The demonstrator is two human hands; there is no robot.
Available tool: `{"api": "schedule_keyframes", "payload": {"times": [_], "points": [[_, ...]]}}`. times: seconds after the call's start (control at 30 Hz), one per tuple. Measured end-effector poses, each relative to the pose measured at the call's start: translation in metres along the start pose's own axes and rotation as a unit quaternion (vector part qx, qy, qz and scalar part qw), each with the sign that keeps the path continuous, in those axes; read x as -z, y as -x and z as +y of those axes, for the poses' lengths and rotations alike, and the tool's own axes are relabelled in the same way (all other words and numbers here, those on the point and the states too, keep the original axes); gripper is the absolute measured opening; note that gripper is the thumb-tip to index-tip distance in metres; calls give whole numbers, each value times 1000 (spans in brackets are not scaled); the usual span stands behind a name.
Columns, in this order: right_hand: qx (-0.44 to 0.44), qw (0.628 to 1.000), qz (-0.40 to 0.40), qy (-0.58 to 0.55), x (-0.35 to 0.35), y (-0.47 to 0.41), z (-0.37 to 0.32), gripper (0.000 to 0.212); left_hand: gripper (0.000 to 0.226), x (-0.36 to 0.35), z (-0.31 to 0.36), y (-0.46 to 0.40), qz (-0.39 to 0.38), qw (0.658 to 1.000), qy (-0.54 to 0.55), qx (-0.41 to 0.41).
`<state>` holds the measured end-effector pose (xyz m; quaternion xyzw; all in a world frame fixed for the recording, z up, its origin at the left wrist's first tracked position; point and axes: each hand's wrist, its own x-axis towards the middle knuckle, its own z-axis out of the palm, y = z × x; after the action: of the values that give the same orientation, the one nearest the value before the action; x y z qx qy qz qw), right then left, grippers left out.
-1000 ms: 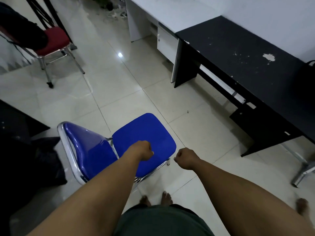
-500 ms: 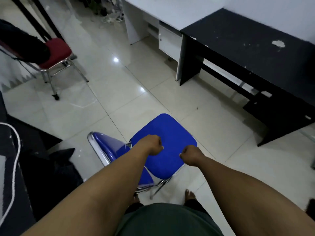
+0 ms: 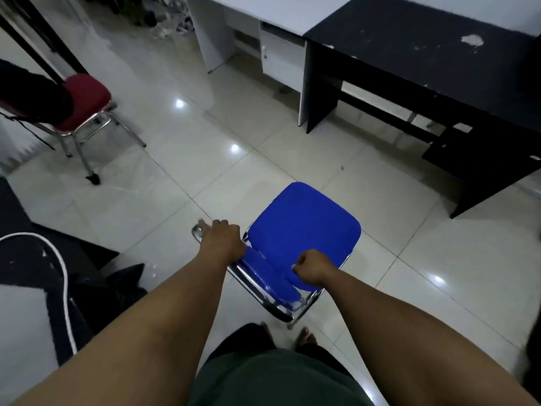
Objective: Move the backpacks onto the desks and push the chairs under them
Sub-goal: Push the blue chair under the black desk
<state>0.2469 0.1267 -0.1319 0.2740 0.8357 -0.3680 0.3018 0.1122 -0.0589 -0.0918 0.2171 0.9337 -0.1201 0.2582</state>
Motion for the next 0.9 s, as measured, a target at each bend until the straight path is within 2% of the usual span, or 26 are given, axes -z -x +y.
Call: {"api": "schedule_keyframes", "payload": {"times": [0.1, 0.23, 0.37, 0.43, 0.6, 0.73, 0.8, 0.9], "points": [[-2, 1000, -3, -26, -7, 5, -9, 30, 40, -5, -5, 5, 10, 999, 24, -18], [-6, 994, 11, -109, -17, 9, -23, 21, 51, 4, -11, 1, 4, 994, 89, -69], [-26, 982, 43, -184, -26, 9, -42, 23, 83, 21, -26, -11, -104, 973, 115, -170], [-39, 972, 74, -220, -33, 11, -51, 24, 86, 22, -37, -14, -136, 952, 134, -237], [-76, 964, 132, -216, -64, 16, -70, 20, 87, 9, -73, -17, -51, 917, 18, -396], [-110, 955, 198, -193, -75, 22, -77, 20, 70, 3, -83, -28, 13, 878, -74, -473], [-105, 952, 217, -189, -75, 28, -81, 33, 58, 0, -80, -32, 56, 872, -89, -479], [-54, 970, 203, -121, -76, 44, -82, 61, 55, -1, -76, -31, 60, 888, -85, -449]]}}
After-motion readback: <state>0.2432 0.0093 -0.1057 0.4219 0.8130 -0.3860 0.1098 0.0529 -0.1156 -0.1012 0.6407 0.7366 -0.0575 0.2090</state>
